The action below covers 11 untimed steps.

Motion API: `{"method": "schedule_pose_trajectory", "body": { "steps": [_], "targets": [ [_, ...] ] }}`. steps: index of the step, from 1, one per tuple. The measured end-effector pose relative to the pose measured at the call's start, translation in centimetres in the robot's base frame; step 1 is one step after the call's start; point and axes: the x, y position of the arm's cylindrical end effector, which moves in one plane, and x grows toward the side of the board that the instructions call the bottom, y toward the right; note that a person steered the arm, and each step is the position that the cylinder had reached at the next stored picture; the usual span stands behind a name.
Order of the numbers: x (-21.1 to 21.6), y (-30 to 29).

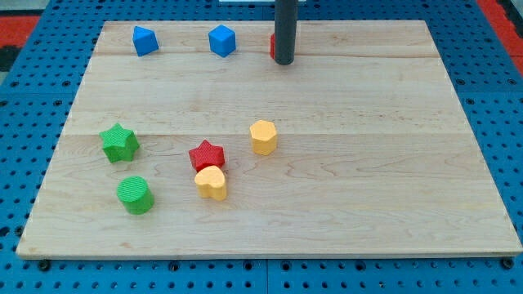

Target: Push the red circle into the blue cube

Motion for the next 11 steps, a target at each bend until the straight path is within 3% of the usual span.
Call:
{"method": "schedule_pose_trajectory", "body": {
  "steps": [1,2,3,4,9,10,11],
  "targets": [
    [-0.1,0.5],
    [-2.2,8.1],
    [-6.4,6.5],
    [-4.2,1.8],
    [0.5,-5.4],
    [4.6,-1.5],
    [8.2,6.8]
  ]
}}
